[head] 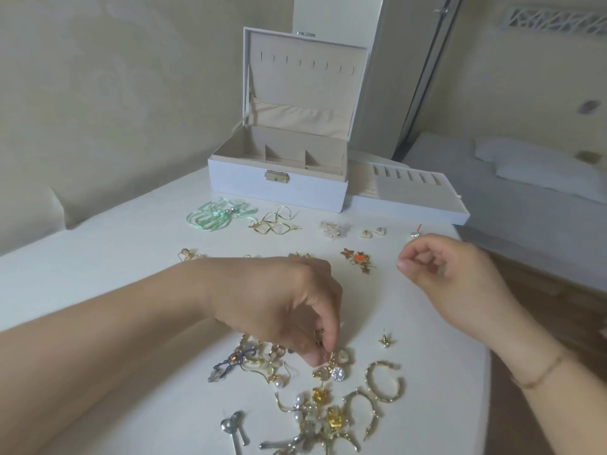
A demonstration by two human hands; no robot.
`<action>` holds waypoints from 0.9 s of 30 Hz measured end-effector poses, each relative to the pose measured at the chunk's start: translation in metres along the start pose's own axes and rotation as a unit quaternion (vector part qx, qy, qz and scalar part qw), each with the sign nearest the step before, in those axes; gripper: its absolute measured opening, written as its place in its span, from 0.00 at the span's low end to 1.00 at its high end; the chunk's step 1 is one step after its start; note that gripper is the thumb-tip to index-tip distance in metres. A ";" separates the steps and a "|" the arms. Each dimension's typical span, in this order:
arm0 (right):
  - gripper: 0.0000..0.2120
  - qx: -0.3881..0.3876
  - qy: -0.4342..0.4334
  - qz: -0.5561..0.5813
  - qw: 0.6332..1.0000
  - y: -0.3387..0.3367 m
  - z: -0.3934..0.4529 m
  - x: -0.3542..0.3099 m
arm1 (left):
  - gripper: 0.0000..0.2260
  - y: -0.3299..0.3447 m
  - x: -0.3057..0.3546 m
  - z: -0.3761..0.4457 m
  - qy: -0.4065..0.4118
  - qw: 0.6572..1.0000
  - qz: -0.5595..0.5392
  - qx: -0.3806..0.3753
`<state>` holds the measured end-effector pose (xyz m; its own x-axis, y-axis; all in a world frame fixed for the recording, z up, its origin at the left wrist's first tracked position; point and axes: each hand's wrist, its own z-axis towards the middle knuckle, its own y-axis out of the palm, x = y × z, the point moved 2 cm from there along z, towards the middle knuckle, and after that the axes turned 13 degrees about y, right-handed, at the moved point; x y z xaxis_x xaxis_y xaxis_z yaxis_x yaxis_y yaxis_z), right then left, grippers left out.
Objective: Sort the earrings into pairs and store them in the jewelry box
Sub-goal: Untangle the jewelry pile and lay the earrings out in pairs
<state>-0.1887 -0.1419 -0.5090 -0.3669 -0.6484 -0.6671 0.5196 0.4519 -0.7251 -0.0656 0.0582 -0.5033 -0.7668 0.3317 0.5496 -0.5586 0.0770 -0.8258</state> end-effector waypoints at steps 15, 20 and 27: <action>0.10 0.041 -0.111 0.065 0.991 0.004 -0.014 -0.017 | 0.03 -0.016 -0.009 0.002 -0.077 0.919 -0.230 0.310; 0.09 0.027 -0.263 0.065 0.962 0.008 -0.047 -0.064 | 0.06 -0.013 0.000 0.008 -0.036 0.903 -0.273 0.331; 0.05 0.060 -0.233 0.089 0.966 0.010 -0.029 -0.054 | 0.07 -0.012 -0.008 0.006 -0.050 0.869 -0.316 0.378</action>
<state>-0.1863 -0.0845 -0.4859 0.1097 -0.7848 -0.6100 0.6393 0.5256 -0.5613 -0.0544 0.0493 -0.4967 -0.2337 0.3619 0.9024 -0.8975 -0.4374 -0.0570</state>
